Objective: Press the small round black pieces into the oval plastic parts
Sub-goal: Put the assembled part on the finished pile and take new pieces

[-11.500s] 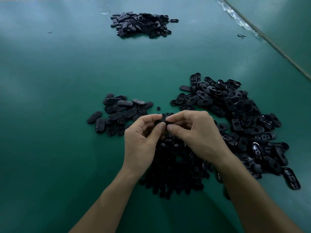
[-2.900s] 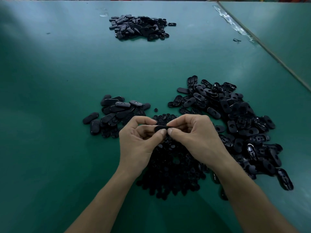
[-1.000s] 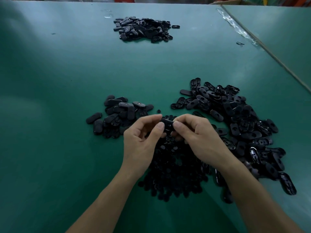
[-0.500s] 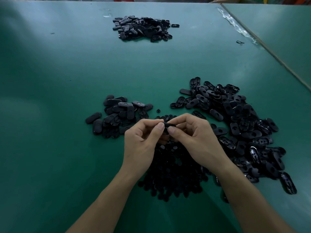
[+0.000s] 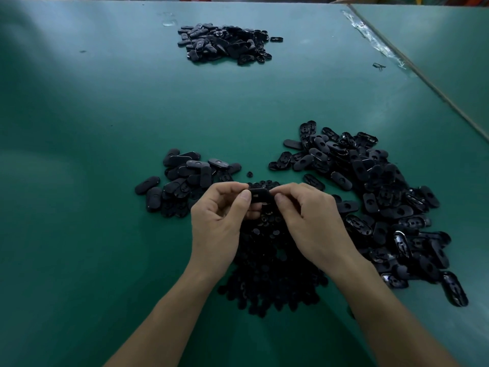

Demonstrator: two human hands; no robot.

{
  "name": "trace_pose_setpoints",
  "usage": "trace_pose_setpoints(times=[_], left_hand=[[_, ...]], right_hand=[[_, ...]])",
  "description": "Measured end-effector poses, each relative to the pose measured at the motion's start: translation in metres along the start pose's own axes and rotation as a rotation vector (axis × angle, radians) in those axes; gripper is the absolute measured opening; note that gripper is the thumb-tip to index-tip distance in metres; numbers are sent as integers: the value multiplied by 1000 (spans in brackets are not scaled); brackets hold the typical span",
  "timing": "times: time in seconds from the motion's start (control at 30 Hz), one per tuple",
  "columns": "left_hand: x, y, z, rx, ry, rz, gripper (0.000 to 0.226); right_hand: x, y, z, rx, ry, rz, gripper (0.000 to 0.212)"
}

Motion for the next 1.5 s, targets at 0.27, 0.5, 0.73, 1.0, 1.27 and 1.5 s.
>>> trace_pose_setpoints(times=[0.27,0.5,0.73,1.0,1.27,1.5], left_hand=[[-1,-1,-1,-2,17,-10,25],[0,-1,-3,12,17,-21,26],[0,0,-2,24,-16,-9,16],[1,2,-1,-3,-4,11,15],[1,3,-3,15,-41,9,14],[4,5,-6,27,-69,41,17]], right_hand=[[10,6,2,-116,252,124,19],[5,5,4,-75,133,80,15],[-16,-1,8,32,-133,-91,14],[-19,1,18,46,-273,-66,15],[-17,5,24,13,-269,-44,16],[-13,8,27,31,-248,-54,19]])
Point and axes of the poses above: each hand's wrist, its own y-axis away from the middle knuckle, its own x-axis out of the palm, z = x × y, the point moved 7 cm from there along -y, towards the middle knuckle, and after that the axes turned 15 degrees about -z, right-handed, at the moved point
